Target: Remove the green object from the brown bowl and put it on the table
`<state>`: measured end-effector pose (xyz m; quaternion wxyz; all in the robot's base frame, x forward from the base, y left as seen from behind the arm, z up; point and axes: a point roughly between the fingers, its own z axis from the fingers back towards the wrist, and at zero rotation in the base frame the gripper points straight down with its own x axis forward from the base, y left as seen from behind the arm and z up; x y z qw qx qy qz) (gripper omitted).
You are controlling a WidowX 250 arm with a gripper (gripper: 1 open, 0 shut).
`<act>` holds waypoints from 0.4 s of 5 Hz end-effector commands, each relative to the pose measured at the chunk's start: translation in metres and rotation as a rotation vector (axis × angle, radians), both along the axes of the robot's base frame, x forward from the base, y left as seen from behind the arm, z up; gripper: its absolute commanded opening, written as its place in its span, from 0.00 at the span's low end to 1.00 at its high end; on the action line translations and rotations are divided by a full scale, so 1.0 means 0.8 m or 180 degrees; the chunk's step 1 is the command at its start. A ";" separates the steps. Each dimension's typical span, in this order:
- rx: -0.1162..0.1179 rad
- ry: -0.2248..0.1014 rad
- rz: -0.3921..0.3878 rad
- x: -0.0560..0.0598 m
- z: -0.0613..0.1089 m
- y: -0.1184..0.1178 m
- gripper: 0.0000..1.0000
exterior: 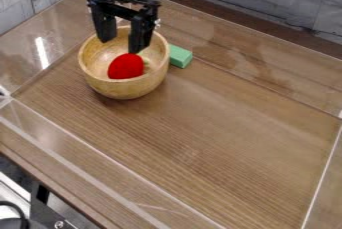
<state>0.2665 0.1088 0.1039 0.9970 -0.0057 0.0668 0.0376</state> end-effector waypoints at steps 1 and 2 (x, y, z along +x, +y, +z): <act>0.0117 -0.0250 0.0063 0.013 0.010 0.012 1.00; 0.0149 -0.0312 0.0099 0.033 -0.002 0.003 1.00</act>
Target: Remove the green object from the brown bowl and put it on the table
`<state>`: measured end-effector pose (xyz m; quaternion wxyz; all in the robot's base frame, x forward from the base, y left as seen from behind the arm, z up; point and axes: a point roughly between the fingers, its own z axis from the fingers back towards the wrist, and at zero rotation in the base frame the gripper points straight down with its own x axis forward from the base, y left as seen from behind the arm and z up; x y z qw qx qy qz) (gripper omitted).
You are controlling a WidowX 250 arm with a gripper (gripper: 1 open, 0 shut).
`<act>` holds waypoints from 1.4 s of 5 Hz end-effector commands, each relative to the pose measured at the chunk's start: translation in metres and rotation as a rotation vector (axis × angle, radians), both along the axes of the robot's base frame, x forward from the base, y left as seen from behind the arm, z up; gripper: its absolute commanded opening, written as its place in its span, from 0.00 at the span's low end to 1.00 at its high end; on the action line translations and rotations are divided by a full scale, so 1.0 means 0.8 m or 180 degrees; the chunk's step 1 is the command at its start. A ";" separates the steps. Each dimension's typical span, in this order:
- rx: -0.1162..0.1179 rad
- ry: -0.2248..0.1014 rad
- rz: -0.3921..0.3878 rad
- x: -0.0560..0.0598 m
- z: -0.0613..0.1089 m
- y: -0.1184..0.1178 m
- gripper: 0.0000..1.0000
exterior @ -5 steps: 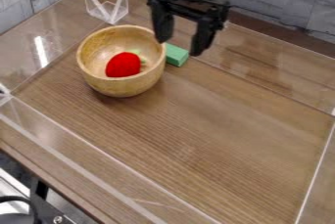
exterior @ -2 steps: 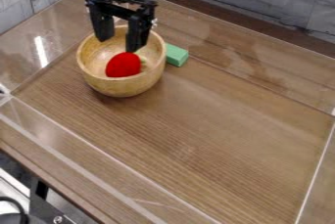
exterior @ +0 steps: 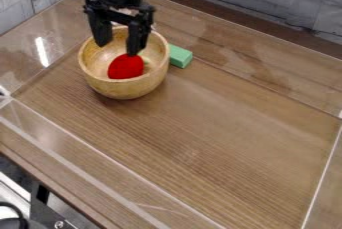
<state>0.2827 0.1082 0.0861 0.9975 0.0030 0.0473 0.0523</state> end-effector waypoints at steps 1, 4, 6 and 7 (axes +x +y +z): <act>0.0113 -0.0271 0.0000 0.033 0.011 -0.005 1.00; 0.0145 -0.0406 -0.0144 0.034 -0.007 0.023 1.00; 0.0185 -0.0466 -0.0037 0.042 -0.001 0.027 1.00; 0.0205 -0.0497 -0.0031 0.050 0.002 0.033 1.00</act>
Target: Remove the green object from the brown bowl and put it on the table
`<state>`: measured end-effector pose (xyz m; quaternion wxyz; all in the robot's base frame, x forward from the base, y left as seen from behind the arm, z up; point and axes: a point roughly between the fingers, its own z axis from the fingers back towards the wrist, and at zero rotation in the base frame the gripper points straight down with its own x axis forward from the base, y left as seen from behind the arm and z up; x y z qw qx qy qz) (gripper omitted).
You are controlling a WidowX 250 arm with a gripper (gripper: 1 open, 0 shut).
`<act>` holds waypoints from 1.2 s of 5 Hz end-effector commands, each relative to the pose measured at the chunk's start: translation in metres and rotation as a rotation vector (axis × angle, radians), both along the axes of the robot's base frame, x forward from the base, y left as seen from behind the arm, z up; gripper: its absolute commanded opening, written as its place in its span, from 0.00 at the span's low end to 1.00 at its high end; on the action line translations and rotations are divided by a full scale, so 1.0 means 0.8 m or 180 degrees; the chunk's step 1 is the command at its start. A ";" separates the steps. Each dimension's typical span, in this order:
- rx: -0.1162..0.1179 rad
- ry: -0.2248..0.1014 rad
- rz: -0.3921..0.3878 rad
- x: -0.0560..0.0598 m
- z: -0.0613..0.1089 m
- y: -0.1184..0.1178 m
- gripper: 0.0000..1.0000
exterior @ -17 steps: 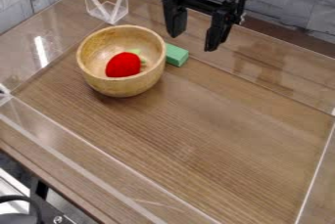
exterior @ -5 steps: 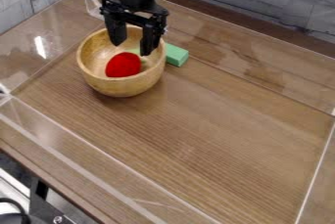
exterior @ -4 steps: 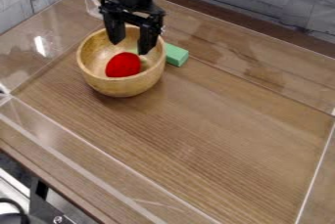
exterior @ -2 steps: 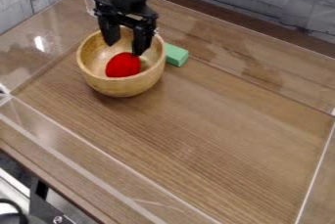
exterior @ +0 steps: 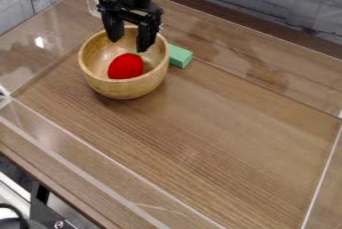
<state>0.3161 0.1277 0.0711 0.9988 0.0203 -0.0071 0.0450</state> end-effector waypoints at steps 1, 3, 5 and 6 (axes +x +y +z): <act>0.0089 -0.0173 0.0023 0.014 0.021 0.013 1.00; 0.0096 -0.0198 -0.0011 0.018 0.016 0.032 1.00; 0.0097 -0.0201 0.0009 0.022 0.010 0.019 0.00; 0.0031 -0.0286 0.0021 0.020 0.047 0.015 0.00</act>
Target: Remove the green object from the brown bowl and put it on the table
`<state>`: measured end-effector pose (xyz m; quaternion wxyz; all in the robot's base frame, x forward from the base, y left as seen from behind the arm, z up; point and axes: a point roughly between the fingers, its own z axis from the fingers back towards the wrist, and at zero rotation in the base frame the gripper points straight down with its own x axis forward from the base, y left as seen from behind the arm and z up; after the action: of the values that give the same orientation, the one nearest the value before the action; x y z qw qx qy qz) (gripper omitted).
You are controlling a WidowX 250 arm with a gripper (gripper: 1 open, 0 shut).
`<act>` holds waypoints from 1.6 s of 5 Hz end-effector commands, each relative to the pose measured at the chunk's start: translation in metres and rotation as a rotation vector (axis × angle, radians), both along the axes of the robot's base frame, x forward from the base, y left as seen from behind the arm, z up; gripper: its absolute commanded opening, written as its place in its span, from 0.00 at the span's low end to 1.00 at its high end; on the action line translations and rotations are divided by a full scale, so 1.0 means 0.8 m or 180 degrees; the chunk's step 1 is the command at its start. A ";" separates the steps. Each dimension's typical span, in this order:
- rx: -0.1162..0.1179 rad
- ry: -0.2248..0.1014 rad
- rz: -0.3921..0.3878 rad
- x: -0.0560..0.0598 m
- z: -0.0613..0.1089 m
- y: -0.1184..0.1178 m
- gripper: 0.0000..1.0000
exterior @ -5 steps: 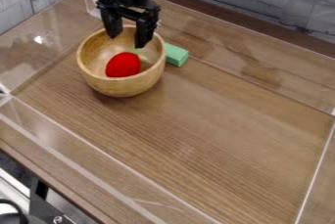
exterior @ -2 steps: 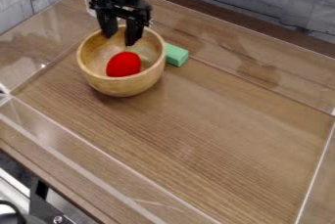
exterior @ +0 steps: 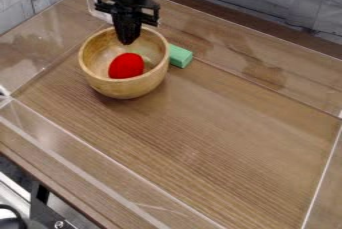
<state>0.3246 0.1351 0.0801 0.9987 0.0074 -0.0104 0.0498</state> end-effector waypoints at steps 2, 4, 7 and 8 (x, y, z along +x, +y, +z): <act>-0.0022 -0.0379 0.0090 0.010 0.096 -0.023 0.00; -0.0113 -0.0369 0.0106 0.021 0.109 -0.093 0.00; -0.0103 -0.0290 -0.0559 0.010 0.060 -0.152 0.00; -0.0109 -0.0275 -0.0814 0.010 0.043 -0.165 0.00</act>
<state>0.3292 0.0041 0.0993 0.9969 -0.0161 -0.0280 -0.0715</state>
